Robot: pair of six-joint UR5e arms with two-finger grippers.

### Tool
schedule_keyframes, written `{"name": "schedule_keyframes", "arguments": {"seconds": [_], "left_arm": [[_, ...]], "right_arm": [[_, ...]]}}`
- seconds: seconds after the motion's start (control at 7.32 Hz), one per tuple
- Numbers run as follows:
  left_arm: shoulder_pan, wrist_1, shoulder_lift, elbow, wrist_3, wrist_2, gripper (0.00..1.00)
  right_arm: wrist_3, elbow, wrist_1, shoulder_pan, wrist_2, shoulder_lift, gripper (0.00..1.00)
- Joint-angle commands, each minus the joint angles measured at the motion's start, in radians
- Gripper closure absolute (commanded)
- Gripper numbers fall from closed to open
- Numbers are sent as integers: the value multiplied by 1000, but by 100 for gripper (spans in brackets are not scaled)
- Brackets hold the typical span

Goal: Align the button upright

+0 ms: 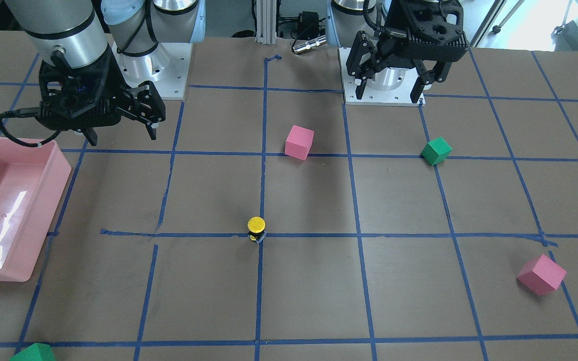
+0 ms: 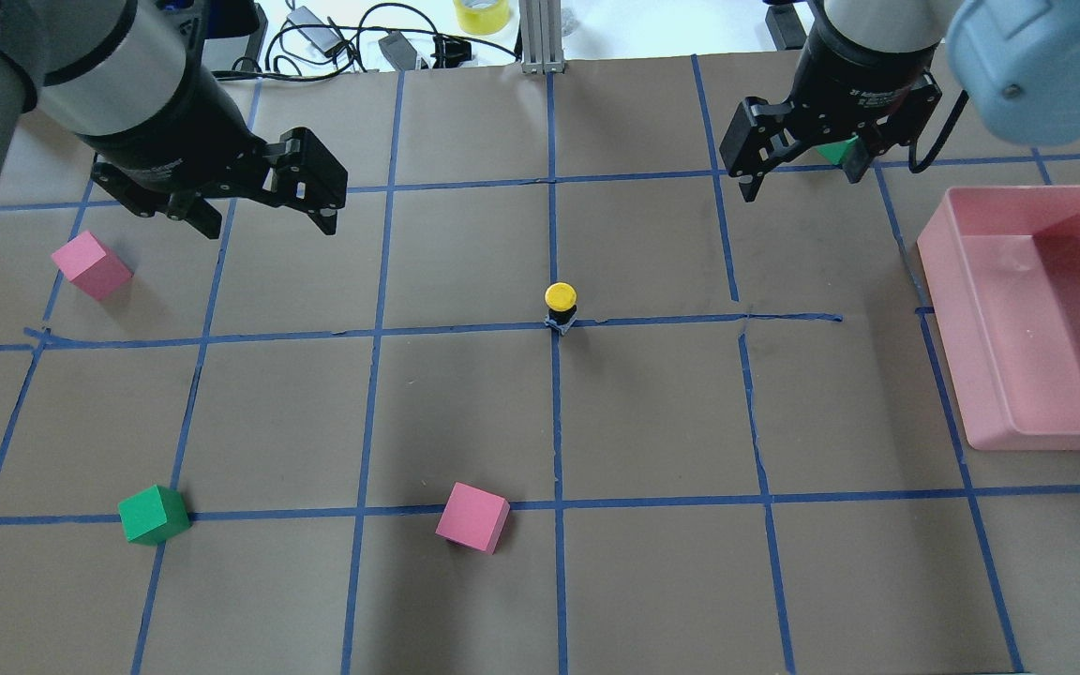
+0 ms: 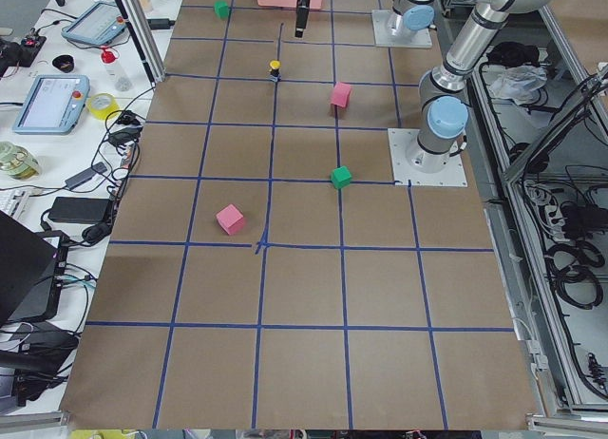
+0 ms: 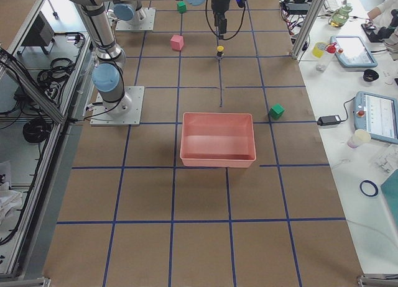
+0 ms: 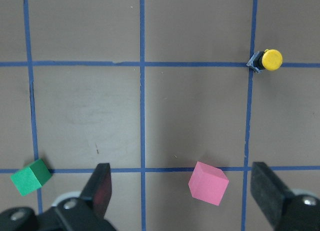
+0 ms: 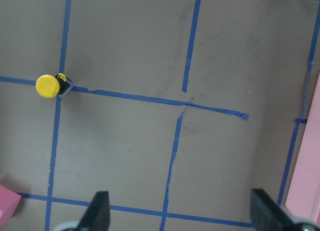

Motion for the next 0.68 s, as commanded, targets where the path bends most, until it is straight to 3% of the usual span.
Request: {"name": "schedule_keyframes", "arguments": {"seconds": [0.0,0.55], "left_arm": [[8,19,2,-1,39,2,0],[26,27,-1,1,41,13,0]], "right_arm": [[0,0,0,0,0,0,0],[0,0,0,0,0,0,0]]}}
